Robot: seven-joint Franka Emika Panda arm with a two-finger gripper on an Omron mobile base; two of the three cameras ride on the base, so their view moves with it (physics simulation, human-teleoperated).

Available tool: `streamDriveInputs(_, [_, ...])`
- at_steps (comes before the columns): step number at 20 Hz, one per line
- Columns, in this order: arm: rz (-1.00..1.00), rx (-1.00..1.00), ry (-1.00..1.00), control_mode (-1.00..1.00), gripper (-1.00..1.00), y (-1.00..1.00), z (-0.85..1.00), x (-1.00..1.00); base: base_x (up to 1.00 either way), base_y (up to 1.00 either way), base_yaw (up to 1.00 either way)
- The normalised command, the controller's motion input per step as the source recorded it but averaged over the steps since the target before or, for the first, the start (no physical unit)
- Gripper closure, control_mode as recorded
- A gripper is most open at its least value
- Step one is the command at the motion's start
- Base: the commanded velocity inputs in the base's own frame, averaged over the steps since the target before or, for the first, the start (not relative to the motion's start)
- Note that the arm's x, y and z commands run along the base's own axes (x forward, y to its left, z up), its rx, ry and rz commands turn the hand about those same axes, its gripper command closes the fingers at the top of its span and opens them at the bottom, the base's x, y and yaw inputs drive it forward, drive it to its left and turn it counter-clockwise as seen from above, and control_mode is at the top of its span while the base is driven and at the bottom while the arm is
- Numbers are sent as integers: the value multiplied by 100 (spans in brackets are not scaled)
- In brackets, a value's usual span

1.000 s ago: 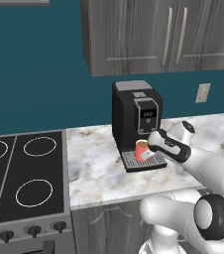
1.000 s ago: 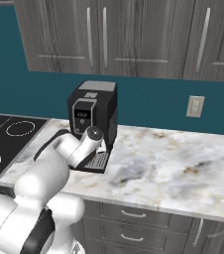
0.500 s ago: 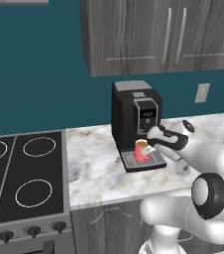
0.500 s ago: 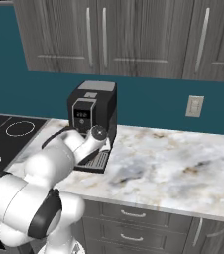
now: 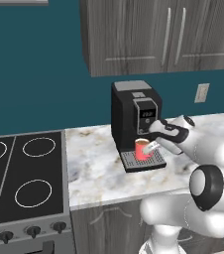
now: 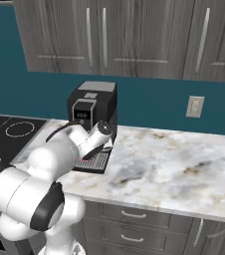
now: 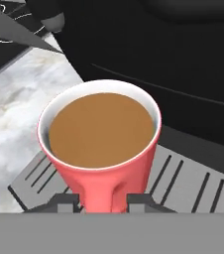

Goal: Pick up the brewed coffee from the coffee machine and place it next to the breakfast plate on the dining counter.

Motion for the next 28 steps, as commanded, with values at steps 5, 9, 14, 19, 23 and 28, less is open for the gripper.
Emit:
streamDriveInputs(5, [21,0,0,-100,100,16,2,-74,0,0,0])
streamDriveInputs(9, [22,0,0,-100,100,0,36,-61,0,0,0])
streamDriveInputs(14, [21,0,-12,-100,100,0,94,-60,0,0,0])
streamDriveInputs(19, [11,-1,-27,-100,100,0,69,-69,0,0,0])
streamDriveInputs(23, [3,-1,-8,-100,100,0,46,-49,0,0,0])
streamDriveInputs(28, [0,0,0,-100,100,-2,11,-7,0,0,0])
